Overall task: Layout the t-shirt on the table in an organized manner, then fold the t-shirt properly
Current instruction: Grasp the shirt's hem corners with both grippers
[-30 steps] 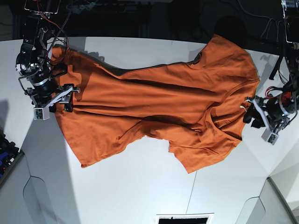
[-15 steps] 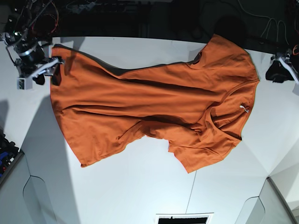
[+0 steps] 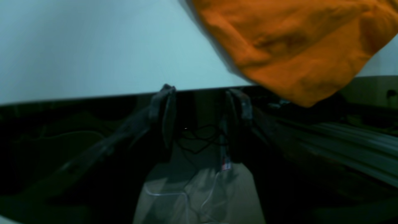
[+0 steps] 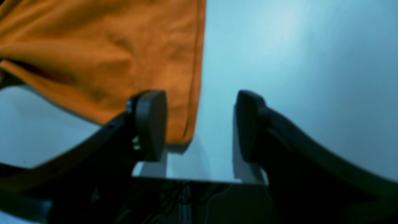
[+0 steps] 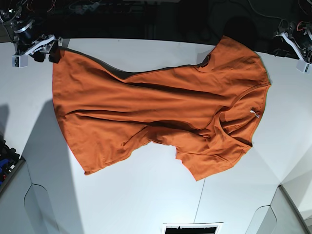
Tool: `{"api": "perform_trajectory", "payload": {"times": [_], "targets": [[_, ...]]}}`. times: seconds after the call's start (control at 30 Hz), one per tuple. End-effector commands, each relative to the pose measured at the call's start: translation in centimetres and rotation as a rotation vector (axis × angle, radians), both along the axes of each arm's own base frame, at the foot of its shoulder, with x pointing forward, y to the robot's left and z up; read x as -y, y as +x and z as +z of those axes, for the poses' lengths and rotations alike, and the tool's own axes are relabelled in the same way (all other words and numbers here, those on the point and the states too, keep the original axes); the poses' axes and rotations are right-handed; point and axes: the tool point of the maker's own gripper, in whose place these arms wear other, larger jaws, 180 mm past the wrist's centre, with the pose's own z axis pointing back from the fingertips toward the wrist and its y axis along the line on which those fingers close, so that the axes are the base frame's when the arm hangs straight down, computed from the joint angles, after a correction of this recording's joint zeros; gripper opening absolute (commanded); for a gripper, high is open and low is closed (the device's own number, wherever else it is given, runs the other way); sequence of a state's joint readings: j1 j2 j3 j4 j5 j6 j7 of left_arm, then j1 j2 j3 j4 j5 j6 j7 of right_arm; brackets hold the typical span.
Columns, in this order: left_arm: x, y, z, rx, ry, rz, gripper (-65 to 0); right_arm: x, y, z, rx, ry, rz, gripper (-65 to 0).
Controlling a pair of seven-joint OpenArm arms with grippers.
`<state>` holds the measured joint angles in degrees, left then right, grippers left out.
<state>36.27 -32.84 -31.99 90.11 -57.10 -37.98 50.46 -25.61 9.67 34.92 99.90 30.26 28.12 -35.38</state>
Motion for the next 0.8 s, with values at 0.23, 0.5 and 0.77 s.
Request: {"api": "perform_trajectory", "payload": {"times": [0.23, 0.5, 0.77], "targets": [[0.5, 1.3, 0.8, 0.083, -0.011, 0.005, -36.6, -1.2, 1.0, 0.9, 0.045, 0.022, 0.042, -30.1], [1.1, 4.3, 0.9, 0.142, 0.033, -0.041, -36.6, -1.4, 1.1, 0.9, 0.050, 0.025, 0.045, -30.1], [1.9, 5.5, -0.5, 0.112, 0.059, -0.057, -28.0, -1.2, 1.0, 0.8, 0.041, 0.010, 0.048, -30.1]]}}
